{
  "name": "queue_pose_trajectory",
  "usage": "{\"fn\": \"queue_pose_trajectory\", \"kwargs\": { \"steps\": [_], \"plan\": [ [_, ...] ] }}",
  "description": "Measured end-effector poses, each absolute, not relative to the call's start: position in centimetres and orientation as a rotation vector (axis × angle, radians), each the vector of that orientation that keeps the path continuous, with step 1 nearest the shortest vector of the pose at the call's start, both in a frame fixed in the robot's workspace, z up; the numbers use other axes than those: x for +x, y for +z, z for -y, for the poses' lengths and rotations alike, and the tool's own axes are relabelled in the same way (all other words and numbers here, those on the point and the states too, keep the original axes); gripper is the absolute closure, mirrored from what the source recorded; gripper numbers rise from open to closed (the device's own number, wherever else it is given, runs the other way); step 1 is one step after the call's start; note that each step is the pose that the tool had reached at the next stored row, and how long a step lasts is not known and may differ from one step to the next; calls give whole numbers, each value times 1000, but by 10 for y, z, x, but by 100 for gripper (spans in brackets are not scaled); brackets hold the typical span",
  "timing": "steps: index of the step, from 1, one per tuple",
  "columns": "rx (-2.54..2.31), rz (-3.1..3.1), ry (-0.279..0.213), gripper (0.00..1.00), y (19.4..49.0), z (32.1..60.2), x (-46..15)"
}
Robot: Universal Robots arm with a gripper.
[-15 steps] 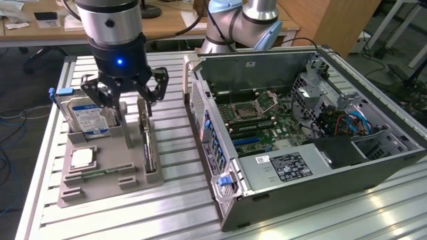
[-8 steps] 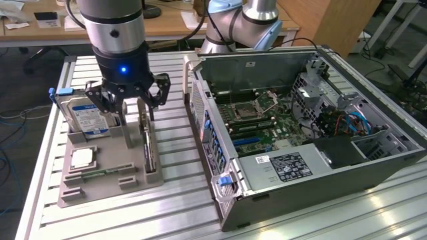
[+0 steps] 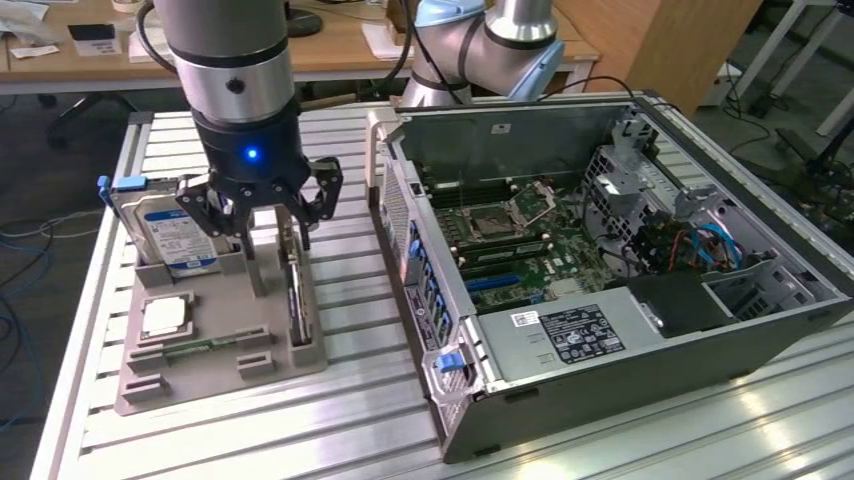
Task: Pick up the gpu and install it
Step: 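Pick up the gpu and move the gpu toward the slot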
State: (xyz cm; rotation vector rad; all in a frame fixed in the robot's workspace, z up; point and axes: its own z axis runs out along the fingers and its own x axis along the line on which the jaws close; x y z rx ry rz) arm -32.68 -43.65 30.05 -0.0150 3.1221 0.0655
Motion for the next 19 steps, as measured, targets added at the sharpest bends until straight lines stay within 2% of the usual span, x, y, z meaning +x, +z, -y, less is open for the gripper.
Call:
{"fn": "queue_pose_trajectory", "kwargs": {
  "steps": [7,19],
  "plan": [
    [-15,-3122,66,39,299,437,-327],
    [-42,-3123,66,39,278,439,-323]
  ]
}}
